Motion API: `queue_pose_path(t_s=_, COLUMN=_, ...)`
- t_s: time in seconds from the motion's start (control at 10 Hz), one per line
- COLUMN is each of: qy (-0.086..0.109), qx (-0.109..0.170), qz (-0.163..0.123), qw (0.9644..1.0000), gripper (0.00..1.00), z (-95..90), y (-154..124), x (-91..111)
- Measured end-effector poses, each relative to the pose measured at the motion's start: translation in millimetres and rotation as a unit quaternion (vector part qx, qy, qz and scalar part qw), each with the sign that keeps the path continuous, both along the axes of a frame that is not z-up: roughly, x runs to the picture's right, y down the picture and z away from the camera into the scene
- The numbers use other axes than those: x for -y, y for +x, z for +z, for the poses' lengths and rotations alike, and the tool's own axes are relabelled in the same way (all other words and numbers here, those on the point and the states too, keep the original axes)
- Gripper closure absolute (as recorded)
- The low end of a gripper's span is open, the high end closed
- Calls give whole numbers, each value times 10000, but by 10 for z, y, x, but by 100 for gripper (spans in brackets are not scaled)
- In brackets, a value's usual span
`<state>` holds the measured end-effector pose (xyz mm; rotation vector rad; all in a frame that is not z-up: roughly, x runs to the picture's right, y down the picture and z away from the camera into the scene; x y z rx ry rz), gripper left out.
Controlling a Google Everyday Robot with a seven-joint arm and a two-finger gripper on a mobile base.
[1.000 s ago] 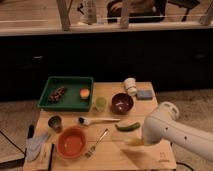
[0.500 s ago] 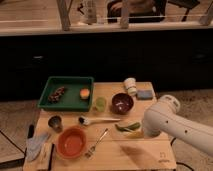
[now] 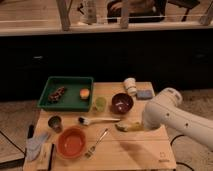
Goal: Place banana in purple bowl
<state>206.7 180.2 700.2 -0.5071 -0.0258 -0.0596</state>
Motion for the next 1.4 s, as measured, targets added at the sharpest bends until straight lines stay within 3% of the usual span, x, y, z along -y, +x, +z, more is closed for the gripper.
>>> queue_pose_path(t_s=0.7, qy=242, qx=24, qz=150, qw=9996, gripper=96, z=75, y=-8, x=424)
queue_pose_path(t_s=1.4, qy=347, qx=-24, qz=316, qw=9989, gripper=96, z=219, y=22, x=757)
